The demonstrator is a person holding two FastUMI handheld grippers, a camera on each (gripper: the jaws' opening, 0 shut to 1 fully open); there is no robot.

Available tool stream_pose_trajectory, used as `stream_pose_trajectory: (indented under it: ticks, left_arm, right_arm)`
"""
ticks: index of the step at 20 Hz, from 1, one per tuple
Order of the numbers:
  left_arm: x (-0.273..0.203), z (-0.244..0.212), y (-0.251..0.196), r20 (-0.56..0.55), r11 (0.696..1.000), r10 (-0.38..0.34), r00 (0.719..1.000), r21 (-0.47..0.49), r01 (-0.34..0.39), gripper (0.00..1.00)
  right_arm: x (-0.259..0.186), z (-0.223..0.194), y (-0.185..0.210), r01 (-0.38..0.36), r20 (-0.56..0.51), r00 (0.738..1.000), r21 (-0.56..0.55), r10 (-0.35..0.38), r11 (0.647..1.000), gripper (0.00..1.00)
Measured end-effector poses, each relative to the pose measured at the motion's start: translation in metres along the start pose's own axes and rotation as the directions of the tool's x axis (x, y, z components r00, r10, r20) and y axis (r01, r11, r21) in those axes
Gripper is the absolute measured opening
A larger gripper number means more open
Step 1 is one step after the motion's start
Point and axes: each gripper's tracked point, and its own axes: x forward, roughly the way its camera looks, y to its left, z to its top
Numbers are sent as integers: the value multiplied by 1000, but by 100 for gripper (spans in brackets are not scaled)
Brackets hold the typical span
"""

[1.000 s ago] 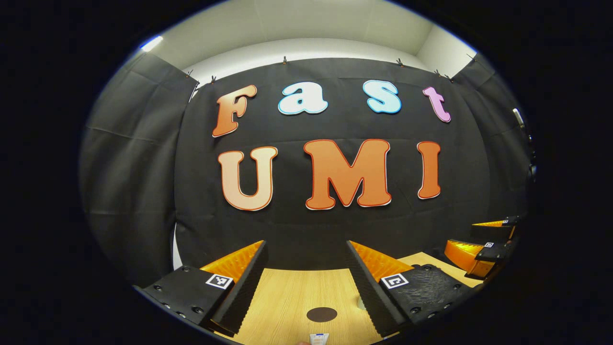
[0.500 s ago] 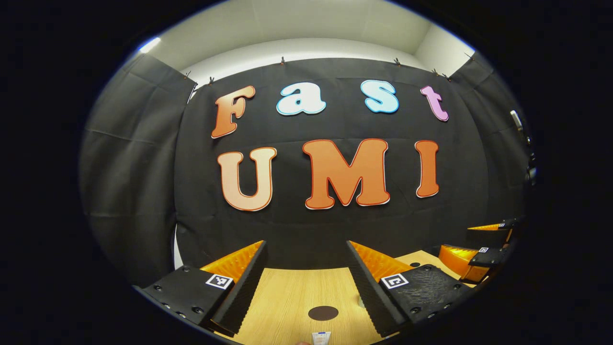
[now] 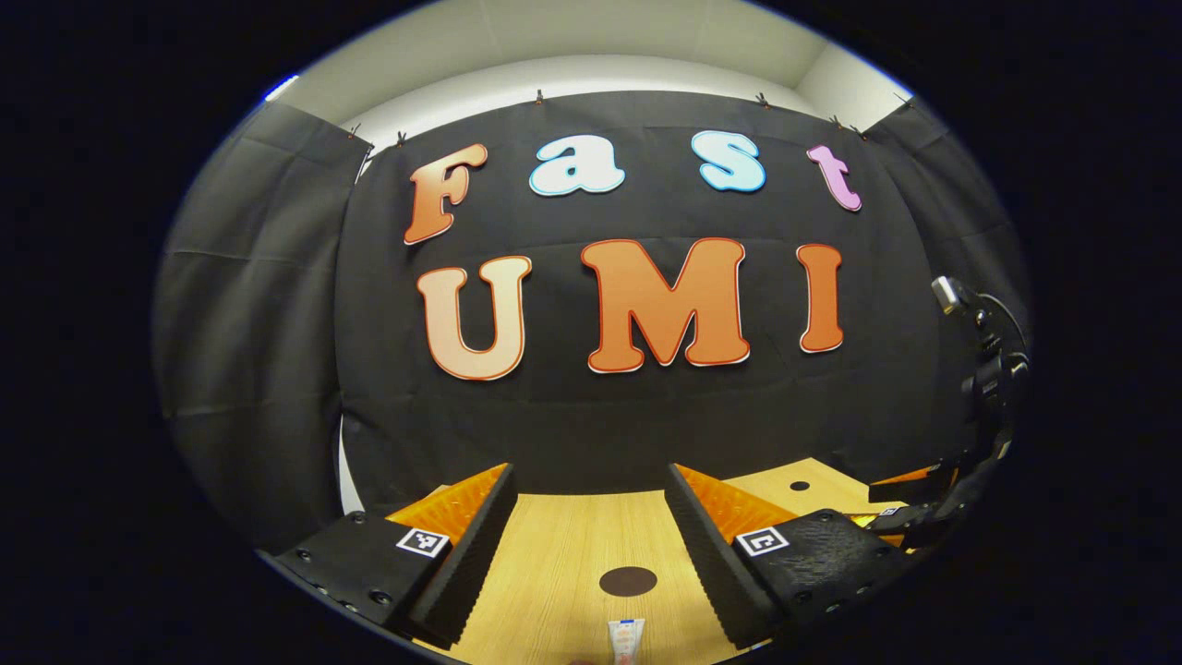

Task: Put the toothbrush and toothpaste on the desktop into the cup, then pick up the cup and place it on the coaster on the desktop.

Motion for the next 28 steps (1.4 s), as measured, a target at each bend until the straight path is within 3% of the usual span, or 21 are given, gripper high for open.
stream_pose_trajectory:
  ticks: [4, 8, 11, 15, 19, 28]
  left_arm:
    - [-3, -15, 10, -48, 999, 31, 998, 12, -31, 96]
    - [-9, -30, 18, -93, 998, 58, 994, 24, -56, 97]
    - [-14, -44, 30, -140, 995, 93, 986, 34, -89, 98]
    - [-22, -69, 40, -210, 992, 128, 969, 37, -123, 98]
    - [-27, -94, 54, -282, 985, 168, 944, 20, -170, 98]
    - [-35, -114, 67, -339, 973, 231, 912, 62, -223, 98]
  right_arm:
    - [12, -37, 8, -19, -152, 988, 2, 20, 1000, 96]
    - [20, -74, 15, -29, -313, 949, 18, 33, 999, 90]
    - [25, -107, 27, -61, -445, 892, 61, 82, 996, 89]
    - [34, -138, 26, -62, -546, 834, 44, 76, 997, 86]
    - [37, -179, 34, -38, -666, 741, 83, 84, 996, 85]
    - [43, -229, 28, -5, -828, 560, 16, 16, 1000, 70]
